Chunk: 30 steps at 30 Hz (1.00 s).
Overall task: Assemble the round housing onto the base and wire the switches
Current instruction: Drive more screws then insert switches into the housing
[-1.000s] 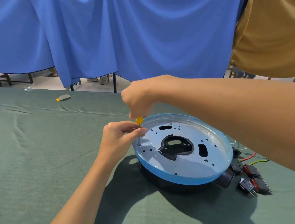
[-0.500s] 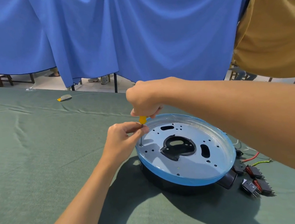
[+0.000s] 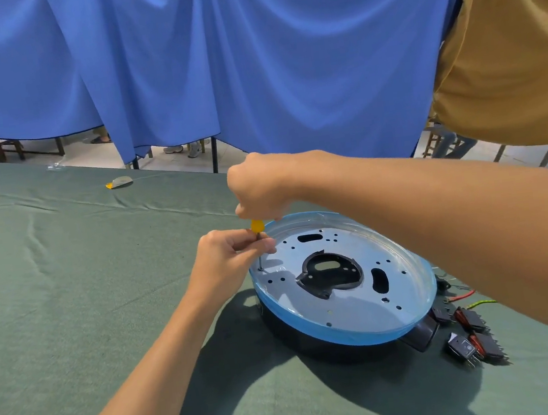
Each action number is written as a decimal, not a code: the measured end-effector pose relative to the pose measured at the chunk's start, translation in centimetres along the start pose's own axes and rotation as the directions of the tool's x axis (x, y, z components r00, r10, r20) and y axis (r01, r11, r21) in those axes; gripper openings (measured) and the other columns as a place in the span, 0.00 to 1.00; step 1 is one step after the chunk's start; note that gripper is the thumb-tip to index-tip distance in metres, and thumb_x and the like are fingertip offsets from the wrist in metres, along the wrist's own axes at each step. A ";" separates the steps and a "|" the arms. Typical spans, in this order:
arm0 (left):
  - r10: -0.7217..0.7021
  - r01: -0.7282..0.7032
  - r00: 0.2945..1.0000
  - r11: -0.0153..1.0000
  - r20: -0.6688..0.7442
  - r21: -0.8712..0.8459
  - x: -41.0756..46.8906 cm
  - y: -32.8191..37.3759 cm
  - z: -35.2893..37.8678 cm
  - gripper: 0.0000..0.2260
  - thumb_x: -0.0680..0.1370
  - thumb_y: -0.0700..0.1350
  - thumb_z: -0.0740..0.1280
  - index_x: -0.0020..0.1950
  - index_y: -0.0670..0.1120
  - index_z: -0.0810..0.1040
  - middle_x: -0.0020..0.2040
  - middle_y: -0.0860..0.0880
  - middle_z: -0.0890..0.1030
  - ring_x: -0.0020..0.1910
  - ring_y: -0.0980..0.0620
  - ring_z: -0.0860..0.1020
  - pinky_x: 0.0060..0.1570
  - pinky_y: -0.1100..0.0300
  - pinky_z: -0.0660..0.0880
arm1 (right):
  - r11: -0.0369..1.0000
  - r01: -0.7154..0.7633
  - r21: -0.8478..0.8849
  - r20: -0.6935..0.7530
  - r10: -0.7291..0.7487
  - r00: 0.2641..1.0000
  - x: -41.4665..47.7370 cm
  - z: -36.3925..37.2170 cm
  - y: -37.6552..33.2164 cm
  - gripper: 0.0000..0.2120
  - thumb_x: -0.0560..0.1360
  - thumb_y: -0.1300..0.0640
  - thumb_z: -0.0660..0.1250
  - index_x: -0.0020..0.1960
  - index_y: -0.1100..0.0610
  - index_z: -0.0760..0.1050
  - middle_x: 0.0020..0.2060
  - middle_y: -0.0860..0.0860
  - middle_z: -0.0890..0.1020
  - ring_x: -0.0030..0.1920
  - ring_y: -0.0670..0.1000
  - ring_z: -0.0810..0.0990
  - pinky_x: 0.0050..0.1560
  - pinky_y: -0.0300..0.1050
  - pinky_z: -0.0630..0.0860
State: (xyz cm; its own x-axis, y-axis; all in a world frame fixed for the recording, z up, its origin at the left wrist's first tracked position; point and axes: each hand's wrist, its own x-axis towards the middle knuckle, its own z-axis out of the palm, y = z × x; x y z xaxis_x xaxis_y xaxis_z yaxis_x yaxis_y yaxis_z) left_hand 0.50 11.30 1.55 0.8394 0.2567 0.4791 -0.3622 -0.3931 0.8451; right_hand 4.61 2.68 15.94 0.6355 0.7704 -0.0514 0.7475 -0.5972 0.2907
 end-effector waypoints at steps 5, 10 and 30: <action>-0.016 0.015 0.995 1.000 0.101 0.007 0.3 -0.3 -0.3 0.08 0.78 0.40 0.70 0.43 0.51 0.85 0.42 0.55 0.87 0.48 0.62 0.83 0.53 0.67 0.76 | 0.994 0.096 0.052 0.067 -0.099 0.993 -0.6 -1.3 0.4 0.05 0.72 0.54 0.72 0.43 0.56 0.79 0.36 0.52 0.82 0.32 0.48 0.82 0.30 0.38 0.75; 0.011 -0.011 0.998 1.000 0.061 0.004 -0.1 -0.2 0.0 0.07 0.76 0.39 0.72 0.44 0.52 0.85 0.38 0.58 0.86 0.43 0.65 0.82 0.48 0.68 0.77 | 1.000 0.000 0.018 -0.013 0.000 1.000 -0.5 0.0 0.2 0.11 0.76 0.61 0.65 0.34 0.59 0.72 0.30 0.54 0.80 0.35 0.52 0.78 0.23 0.37 0.70; 0.034 -0.036 0.999 0.997 0.028 0.075 0.1 -0.5 0.0 0.06 0.75 0.40 0.73 0.40 0.49 0.86 0.35 0.54 0.85 0.38 0.58 0.81 0.43 0.57 0.77 | 0.998 0.045 0.032 0.054 -0.047 0.997 -1.0 -1.0 1.4 0.10 0.73 0.51 0.73 0.43 0.58 0.78 0.37 0.52 0.79 0.33 0.49 0.74 0.30 0.40 0.71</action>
State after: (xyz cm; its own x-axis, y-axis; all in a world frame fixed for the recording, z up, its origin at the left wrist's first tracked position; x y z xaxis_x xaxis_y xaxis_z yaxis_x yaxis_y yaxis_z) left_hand 0.77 11.58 1.17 0.8377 0.2180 0.5006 -0.3608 -0.4673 0.8072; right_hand 4.82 1.32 17.33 0.6091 0.7844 -0.1170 0.7814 -0.5684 0.2575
